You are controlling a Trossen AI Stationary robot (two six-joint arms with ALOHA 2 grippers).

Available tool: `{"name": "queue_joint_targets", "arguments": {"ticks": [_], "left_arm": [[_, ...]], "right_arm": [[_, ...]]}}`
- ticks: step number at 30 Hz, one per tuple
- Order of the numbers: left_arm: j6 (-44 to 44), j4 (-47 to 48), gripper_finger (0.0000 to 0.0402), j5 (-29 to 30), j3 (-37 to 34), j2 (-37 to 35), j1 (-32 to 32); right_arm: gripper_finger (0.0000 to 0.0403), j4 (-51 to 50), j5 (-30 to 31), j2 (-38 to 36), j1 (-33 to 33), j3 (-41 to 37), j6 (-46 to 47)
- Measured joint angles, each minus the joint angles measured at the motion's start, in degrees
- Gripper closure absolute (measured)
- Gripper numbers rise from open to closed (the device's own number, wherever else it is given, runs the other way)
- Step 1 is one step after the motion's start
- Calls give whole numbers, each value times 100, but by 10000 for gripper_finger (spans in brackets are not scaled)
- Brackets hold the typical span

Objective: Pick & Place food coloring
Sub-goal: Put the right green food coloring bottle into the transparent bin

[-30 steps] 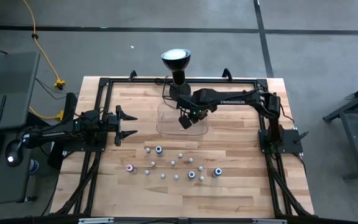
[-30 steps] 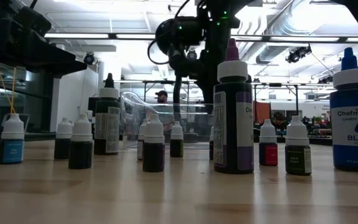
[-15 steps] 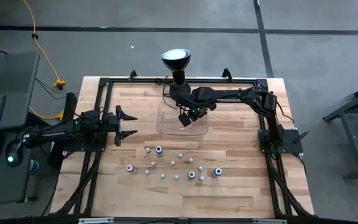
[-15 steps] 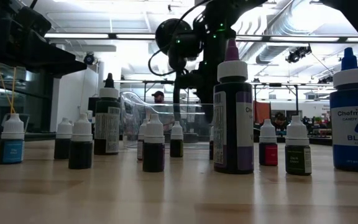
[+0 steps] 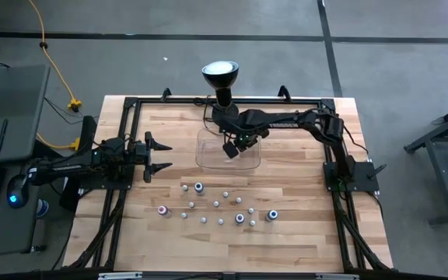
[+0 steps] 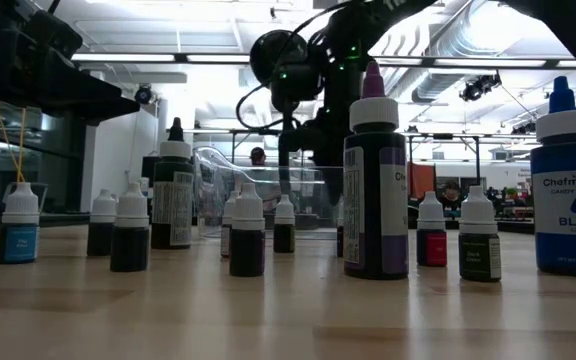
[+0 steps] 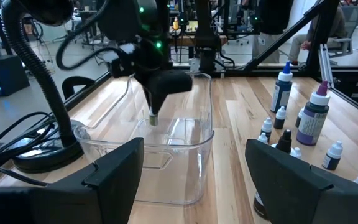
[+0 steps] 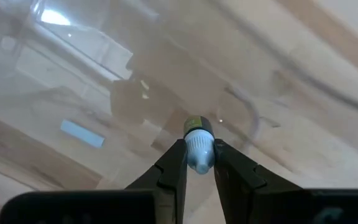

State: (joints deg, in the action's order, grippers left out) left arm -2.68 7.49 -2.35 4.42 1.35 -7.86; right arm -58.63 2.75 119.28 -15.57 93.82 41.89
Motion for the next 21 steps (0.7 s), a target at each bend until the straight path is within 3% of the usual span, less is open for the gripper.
{"name": "queue_joint_targets", "arguments": {"ticks": [21], "left_arm": [[2,0,124,0,0,0,-2]], "right_arm": [[336,63,130,53,-35,0,-144]]}}
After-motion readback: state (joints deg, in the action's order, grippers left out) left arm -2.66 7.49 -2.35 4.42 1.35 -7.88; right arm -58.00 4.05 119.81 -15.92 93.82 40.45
